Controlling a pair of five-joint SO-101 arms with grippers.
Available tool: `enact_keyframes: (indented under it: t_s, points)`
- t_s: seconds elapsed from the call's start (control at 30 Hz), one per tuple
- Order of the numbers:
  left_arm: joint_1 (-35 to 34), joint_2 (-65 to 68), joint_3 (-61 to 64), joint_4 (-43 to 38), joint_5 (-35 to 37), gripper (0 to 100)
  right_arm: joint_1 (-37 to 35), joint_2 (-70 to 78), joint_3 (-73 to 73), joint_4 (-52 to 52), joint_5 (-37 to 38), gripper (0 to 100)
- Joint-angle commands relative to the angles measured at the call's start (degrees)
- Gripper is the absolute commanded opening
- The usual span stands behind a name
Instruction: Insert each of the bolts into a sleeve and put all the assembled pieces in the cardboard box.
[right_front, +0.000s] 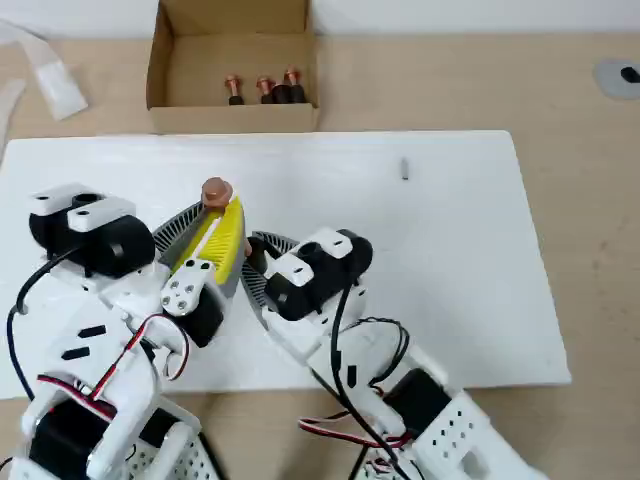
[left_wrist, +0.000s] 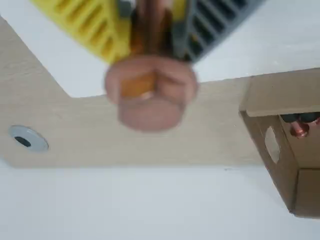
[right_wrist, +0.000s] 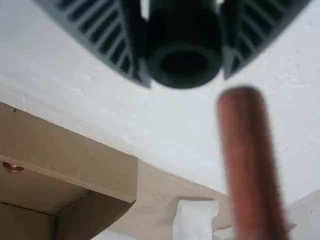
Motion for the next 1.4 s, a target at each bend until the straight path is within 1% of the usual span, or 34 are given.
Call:
enact_keyframes:
  t_s: [0.0,0.23,0.43,0.7,0.8,1.27,1.37]
  points:
    - [-0.88,-0.04,-0.35,-1.41,-0.09,1,-0.84,-1.8,-0.57,-1.58,0.18,0.9]
    - [-0.79,-0.48,2.02,0.88,0.09,1,-0.84,-1.8,-0.48,-1.58,0.18,0.9]
    - [-0.79,-0.48,2.73,0.35,0.0,1,-0.84,-1.8,-0.48,-1.58,0.18,0.9]
    - [-1.67,-0.13,3.34,-5.36,-0.18,1,-0.84,-1.8,-0.57,-1.58,0.18,0.9]
    - [-1.67,-0.4,5.54,-7.91,-0.26,1,-0.84,-1.8,-0.57,-1.58,0.18,0.9]
    - [-1.67,-0.04,7.12,-8.44,-0.35,1,-0.84,-1.8,-0.57,-1.58,0.09,0.9]
    - [-1.67,-0.4,10.02,-10.11,-0.35,1,-0.84,-1.8,-1.01,-1.49,0.09,0.9]
